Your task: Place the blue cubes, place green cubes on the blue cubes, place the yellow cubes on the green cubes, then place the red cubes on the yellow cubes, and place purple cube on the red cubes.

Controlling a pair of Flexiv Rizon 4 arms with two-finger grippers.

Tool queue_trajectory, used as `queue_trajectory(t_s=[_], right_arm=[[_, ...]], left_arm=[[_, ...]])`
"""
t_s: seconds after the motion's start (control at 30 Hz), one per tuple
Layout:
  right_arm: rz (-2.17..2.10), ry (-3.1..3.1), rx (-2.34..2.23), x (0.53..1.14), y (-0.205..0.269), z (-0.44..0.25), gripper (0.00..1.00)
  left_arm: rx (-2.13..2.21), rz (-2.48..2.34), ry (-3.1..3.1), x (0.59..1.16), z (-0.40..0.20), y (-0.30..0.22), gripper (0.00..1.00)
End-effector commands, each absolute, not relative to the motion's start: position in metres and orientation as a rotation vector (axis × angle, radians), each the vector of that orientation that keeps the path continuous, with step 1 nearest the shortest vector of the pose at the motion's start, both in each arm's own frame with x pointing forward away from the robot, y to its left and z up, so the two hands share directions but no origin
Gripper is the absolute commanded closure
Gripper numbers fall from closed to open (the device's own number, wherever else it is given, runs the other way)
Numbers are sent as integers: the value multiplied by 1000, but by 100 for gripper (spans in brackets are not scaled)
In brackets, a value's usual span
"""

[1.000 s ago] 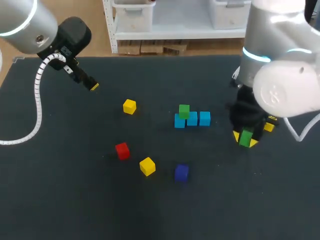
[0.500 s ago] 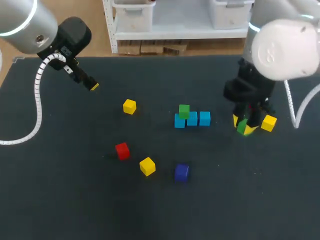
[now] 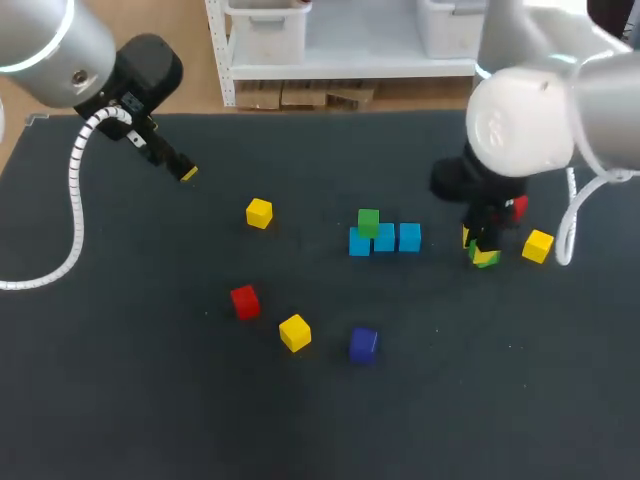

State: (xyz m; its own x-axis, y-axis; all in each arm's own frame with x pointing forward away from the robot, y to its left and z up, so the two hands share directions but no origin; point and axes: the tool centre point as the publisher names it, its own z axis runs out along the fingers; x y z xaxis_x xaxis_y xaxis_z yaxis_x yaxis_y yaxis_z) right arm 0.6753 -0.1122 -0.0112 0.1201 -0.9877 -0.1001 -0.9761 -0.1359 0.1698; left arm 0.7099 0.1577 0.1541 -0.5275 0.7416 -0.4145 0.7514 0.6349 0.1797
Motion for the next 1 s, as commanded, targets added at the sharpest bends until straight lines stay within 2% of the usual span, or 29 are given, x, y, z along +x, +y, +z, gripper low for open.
queue_trajectory(t_s=[0.03,0.4,0.43,0.47,0.5,1.0], right_arm=[[-282,-2099,2292,681,-121,-16,100],[-257,-2137,2293,689,-119,-8,100],[-251,-2124,2298,688,-117,-7,85],[-254,-2123,2300,688,-117,-7,62],[-263,-2122,2315,689,-117,-7,0],[-164,-1917,2444,688,-131,15,0]], left_arm=[[1179,-33,2401,712,154,158,0],[1179,-33,2401,712,154,158,0],[1179,-33,2401,712,154,158,0],[1179,-33,2401,712,154,158,0],[1179,-33,2401,712,154,158,0],[1179,-33,2401,712,154,158,0]])
